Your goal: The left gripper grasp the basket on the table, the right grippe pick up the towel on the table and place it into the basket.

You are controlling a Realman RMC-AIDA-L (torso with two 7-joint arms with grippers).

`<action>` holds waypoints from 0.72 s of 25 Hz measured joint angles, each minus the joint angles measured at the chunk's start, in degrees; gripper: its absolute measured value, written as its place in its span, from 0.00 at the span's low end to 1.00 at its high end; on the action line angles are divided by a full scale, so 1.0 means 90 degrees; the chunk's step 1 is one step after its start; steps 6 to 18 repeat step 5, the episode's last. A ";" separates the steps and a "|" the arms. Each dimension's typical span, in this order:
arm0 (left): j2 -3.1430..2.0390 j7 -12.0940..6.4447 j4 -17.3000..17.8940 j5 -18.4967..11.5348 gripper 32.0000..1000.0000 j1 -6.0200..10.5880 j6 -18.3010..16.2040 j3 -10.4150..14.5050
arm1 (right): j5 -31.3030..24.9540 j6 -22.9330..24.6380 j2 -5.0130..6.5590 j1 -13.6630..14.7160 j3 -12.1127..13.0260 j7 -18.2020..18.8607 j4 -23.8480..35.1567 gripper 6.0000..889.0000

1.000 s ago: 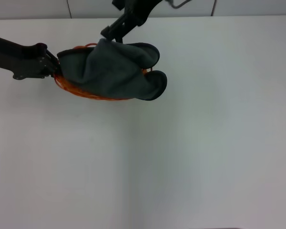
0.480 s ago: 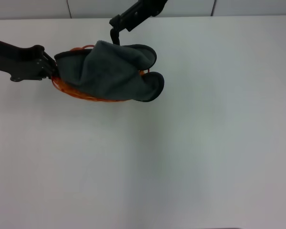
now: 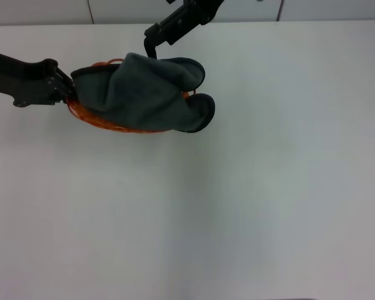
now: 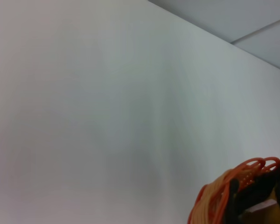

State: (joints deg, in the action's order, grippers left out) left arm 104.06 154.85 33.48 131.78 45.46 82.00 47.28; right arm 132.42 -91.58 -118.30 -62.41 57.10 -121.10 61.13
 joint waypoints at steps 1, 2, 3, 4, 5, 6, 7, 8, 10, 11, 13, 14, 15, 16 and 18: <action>0.0000 0.0001 0.0000 0.0000 0.07 0.0000 0.0000 0.0000 | 0.0003 0.0000 0.0000 0.0000 -0.0002 0.0000 0.0001 0.96; 0.0000 0.0001 0.0000 -0.0001 0.07 -0.0001 0.0000 0.0000 | 0.0007 0.0000 0.0000 0.0000 -0.0005 -0.0001 0.0002 0.96; 0.0000 0.0001 0.0000 -0.0002 0.07 -0.0002 0.0000 0.0000 | 0.0009 0.0000 0.0000 0.0000 -0.0007 -0.0002 0.0003 0.96; 0.0000 0.0001 0.0000 -0.0002 0.07 -0.0002 0.0000 0.0000 | 0.0011 0.0000 0.0000 0.0000 -0.0009 -0.0002 0.0004 0.96; 0.0000 0.0001 0.0000 -0.0003 0.07 -0.0003 0.0000 0.0000 | 0.0011 0.0000 0.0000 0.0000 -0.0009 -0.0002 0.0004 0.96; 0.0000 0.0001 0.0000 -0.0003 0.07 -0.0003 0.0000 0.0000 | 0.0011 0.0000 0.0000 0.0000 -0.0009 -0.0002 0.0004 0.96; 0.0000 0.0001 0.0000 -0.0003 0.07 -0.0003 0.0000 0.0000 | 0.0011 0.0000 0.0000 0.0000 -0.0009 -0.0002 0.0004 0.96; 0.0000 0.0001 0.0000 -0.0003 0.07 -0.0003 0.0000 0.0000 | 0.0011 0.0000 0.0000 0.0000 -0.0009 -0.0002 0.0004 0.96; 0.0000 0.0001 0.0000 -0.0003 0.07 -0.0003 0.0000 0.0000 | 0.0011 0.0000 0.0000 0.0000 -0.0009 -0.0002 0.0004 0.96; 0.0000 0.0001 0.0000 -0.0003 0.07 -0.0003 0.0000 0.0000 | 0.0011 0.0000 0.0000 0.0000 -0.0009 -0.0002 0.0004 0.96; 0.0000 0.0001 0.0000 -0.0003 0.07 -0.0003 0.0000 0.0000 | 0.0011 0.0000 0.0000 0.0000 -0.0009 -0.0002 0.0004 0.96; 0.0000 0.0001 0.0000 -0.0003 0.07 -0.0003 0.0000 0.0000 | 0.0011 0.0000 0.0000 0.0000 -0.0009 -0.0002 0.0004 0.96; 0.0000 0.0001 0.0000 -0.0003 0.07 -0.0003 0.0000 0.0000 | 0.0011 0.0000 0.0000 0.0000 -0.0009 -0.0002 0.0004 0.96; 0.0000 0.0001 0.0000 -0.0003 0.07 -0.0003 0.0000 0.0000 | 0.0011 0.0000 0.0000 0.0000 -0.0009 -0.0002 0.0004 0.96; 0.0000 0.0001 0.0000 -0.0003 0.07 -0.0003 0.0000 0.0000 | 0.0011 0.0000 0.0000 0.0000 -0.0009 -0.0002 0.0004 0.96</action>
